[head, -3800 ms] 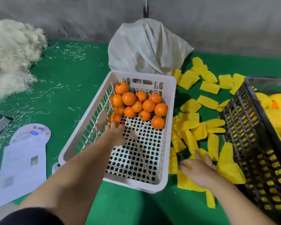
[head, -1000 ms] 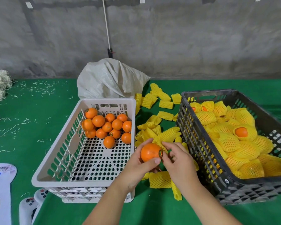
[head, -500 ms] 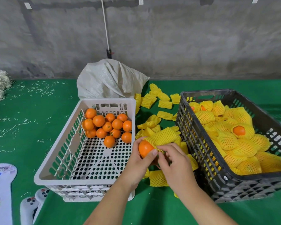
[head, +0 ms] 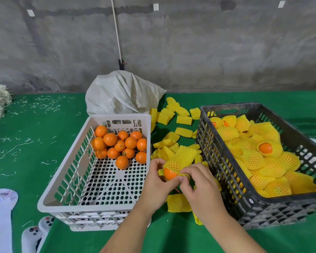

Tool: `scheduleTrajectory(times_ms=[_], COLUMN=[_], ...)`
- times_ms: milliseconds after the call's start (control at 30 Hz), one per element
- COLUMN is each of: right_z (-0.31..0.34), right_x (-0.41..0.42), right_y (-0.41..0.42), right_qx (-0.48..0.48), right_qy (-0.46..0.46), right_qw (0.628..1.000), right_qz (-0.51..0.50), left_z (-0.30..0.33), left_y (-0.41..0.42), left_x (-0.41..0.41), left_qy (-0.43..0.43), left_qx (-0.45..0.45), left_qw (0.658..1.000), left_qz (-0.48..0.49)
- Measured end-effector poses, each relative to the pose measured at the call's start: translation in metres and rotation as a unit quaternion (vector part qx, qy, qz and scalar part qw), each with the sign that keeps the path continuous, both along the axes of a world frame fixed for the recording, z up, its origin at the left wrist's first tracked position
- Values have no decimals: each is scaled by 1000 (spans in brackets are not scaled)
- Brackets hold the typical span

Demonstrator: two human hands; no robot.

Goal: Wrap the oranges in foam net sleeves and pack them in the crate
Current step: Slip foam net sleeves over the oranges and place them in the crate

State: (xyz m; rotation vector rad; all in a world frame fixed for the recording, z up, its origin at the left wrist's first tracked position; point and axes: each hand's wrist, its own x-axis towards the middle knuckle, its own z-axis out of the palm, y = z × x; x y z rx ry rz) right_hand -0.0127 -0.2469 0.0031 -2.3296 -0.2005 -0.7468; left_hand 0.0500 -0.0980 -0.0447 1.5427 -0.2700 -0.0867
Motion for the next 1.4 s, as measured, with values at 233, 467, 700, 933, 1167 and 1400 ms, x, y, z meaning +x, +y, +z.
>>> scheduleTrajectory(times_ms=[233, 467, 700, 933, 1167, 1400], right_z=[-11, -10, -8, -17, -22, 11], right_x=[11, 20, 33, 32, 9, 25], right_y=[-1, -2, -17, -8, 23, 9], right_qx=[71, 82, -55, 89, 83, -37], right_qy=[46, 17, 43, 109, 24, -30], right_qw=[996, 996, 996, 989, 996, 998], right_qz=[12, -13, -53, -48, -19, 39], left_z=[-1, -1, -6, -6, -4, 4], left_y=[10, 4, 6, 8, 11, 6], left_x=[1, -7, -2, -1, 1, -2], left_qy=[62, 26, 19, 28, 28, 20], left_qx=[-58, -36, -51, -94, -92, -41], left_qw=[994, 996, 998, 995, 995, 999], left_qz=[-72, -77, -11, 17, 32, -11])
